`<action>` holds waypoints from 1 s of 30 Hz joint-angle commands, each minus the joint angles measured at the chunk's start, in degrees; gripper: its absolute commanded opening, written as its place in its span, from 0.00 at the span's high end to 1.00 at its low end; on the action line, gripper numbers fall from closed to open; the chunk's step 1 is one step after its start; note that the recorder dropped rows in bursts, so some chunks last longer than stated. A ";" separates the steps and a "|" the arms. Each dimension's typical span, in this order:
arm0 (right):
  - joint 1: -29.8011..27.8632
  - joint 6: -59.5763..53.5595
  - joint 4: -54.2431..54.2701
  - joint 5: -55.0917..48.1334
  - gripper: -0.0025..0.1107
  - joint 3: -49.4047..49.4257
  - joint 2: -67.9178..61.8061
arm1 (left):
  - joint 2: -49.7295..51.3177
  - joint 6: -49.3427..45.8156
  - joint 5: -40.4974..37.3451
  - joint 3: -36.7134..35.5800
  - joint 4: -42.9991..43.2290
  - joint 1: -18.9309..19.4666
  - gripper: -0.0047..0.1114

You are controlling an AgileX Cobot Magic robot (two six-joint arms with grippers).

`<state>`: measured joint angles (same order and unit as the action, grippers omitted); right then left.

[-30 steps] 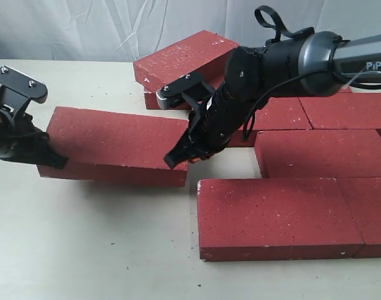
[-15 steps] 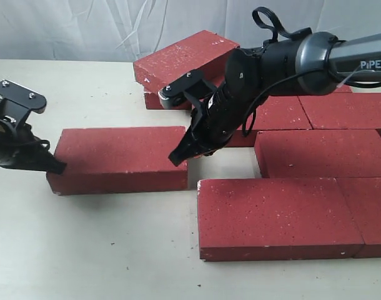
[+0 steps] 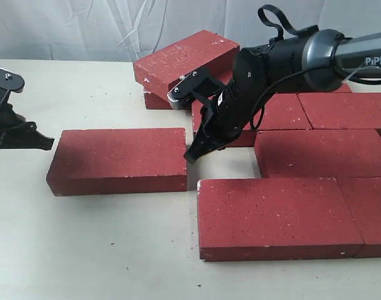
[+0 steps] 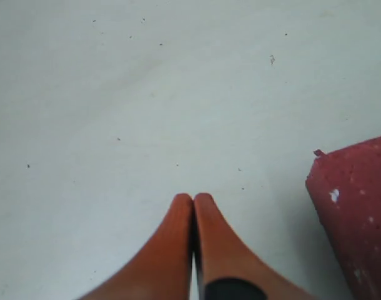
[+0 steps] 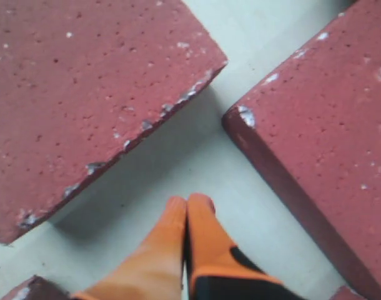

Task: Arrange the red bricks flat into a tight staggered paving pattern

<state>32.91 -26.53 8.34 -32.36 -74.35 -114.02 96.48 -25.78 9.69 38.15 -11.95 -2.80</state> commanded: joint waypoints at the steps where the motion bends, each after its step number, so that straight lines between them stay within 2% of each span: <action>1: -0.16 -0.97 1.23 3.46 0.99 -0.25 -0.80 | 2.92 0.23 -9.06 4.58 -0.45 0.37 0.96; 4: -0.16 -0.97 0.83 3.56 0.99 -0.25 -1.57 | 4.82 0.23 -12.84 6.40 -0.45 0.37 0.96; 10: -0.16 -1.09 1.24 7.36 0.99 -0.25 -4.29 | 5.29 0.11 -13.76 6.60 -1.75 0.26 0.96; 21: 2.13 -1.96 2.54 8.02 0.99 -0.25 -4.39 | 5.29 0.03 -15.06 6.62 -1.54 -2.51 0.96; 30: 2.70 -2.06 2.33 6.69 0.99 -0.25 -3.61 | 5.29 0.03 -17.10 7.10 -1.54 -2.48 0.96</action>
<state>35.71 -28.18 10.62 -24.73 -74.35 -118.55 101.72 -25.78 -6.19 44.65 -13.22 -4.91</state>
